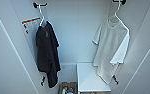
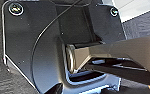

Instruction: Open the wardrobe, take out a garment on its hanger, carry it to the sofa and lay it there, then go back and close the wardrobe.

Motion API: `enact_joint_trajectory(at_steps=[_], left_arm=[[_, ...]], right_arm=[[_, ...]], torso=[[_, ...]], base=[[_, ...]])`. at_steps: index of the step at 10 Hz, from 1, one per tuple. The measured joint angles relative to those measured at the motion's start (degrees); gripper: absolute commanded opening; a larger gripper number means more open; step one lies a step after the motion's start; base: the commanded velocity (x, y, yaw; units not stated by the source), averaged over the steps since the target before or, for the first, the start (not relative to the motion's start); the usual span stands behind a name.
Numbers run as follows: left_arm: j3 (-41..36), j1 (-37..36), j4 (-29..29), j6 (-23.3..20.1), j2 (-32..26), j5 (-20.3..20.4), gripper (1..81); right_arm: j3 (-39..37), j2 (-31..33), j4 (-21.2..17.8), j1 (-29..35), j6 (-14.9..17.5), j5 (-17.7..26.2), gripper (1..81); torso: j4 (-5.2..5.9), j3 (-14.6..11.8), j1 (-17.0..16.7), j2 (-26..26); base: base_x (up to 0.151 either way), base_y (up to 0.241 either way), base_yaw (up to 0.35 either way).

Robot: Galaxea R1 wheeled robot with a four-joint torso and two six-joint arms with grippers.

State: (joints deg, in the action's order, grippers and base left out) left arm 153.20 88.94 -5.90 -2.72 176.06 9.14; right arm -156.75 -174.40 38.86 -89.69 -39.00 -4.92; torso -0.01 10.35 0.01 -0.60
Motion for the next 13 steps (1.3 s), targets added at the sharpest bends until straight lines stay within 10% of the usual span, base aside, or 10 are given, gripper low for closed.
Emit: enact_joint_trajectory(at_steps=[13], left_arm=[[0.0,0.1,-0.1,0.0,0.0,-0.1,81.1]], right_arm=[[0.0,0.0,3.0,-0.7,0.1,0.1,81.1]], torso=[[0.0,0.0,0.0,0.0]], base=[[0.06,0.0,0.0]])
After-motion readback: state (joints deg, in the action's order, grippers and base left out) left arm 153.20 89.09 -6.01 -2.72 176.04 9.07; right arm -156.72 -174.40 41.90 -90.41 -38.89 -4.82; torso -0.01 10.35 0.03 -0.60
